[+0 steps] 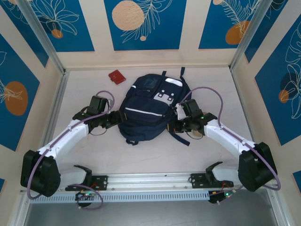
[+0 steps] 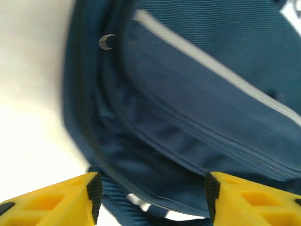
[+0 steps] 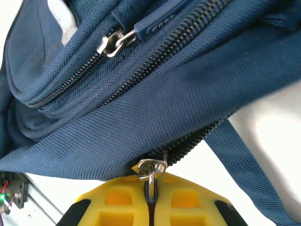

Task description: Pack books, pencil case, and school supplies into a backpack

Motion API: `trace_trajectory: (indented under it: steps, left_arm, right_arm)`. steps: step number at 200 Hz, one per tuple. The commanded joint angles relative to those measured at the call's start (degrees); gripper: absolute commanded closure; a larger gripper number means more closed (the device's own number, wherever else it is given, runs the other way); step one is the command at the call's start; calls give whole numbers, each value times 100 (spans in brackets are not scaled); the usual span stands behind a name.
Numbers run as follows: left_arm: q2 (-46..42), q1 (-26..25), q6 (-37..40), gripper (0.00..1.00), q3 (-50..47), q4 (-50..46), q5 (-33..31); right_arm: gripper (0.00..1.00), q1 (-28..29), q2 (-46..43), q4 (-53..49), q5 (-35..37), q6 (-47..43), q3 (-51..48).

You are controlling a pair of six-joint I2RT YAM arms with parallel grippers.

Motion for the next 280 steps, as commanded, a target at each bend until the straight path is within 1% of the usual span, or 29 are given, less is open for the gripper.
trace_trajectory:
  steps: [1, 19, 41, 66, 91, 124, 149, 201, 210, 222, 244, 259, 280]
  left_arm:
    - [-93, -400, 921, 38, 451, -183, 255]
    - [43, -822, 1490, 37, 702, -171, 219]
    - [373, -1326, 2204, 37, 1019, -162, 25]
    - [824, -1700, 2859, 38, 1287, -141, -212]
    - [1121, -1860, 3391, 41, 1399, -53, -123]
    - [1352, -1997, 3944, 44, 1428, -82, 304]
    - [1414, -2073, 4084, 44, 1366, 5, 492]
    - [1639, -2207, 4197, 48, 1374, 180, 550]
    - [1689, -2242, 4240, 51, 1372, 165, 420]
    - [1735, -2280, 4292, 59, 1365, 155, 205]
    - [1735, -2316, 4306, 84, 1325, 176, -324]
    - [1644, -2317, 4288, 99, 1291, 164, -715]
    - [1418, -2317, 4243, 100, 1191, 152, -1046]
  right_arm:
    - [100, 309, 219, 479, -217, 117, 314]
    - [100, 446, 422, 577, -203, 178, 462]
    - [100, 508, 595, 644, -218, 225, 576]
    - [100, 517, 683, 662, -225, 291, 625]
    - [100, 509, 696, 653, -243, 338, 625]
    - [100, 506, 729, 618, -243, 377, 625]
    - [100, 496, 757, 601, -225, 382, 634]
    - [100, 477, 824, 528, -184, 434, 699]
    - [100, 453, 825, 515, -173, 451, 708]
    - [100, 446, 815, 492, -149, 470, 712]
    - [100, 385, 785, 341, -37, 478, 715]
    - [100, 319, 750, 92, 223, 406, 704]
    - [100, 12, 624, -331, 732, 286, 639]
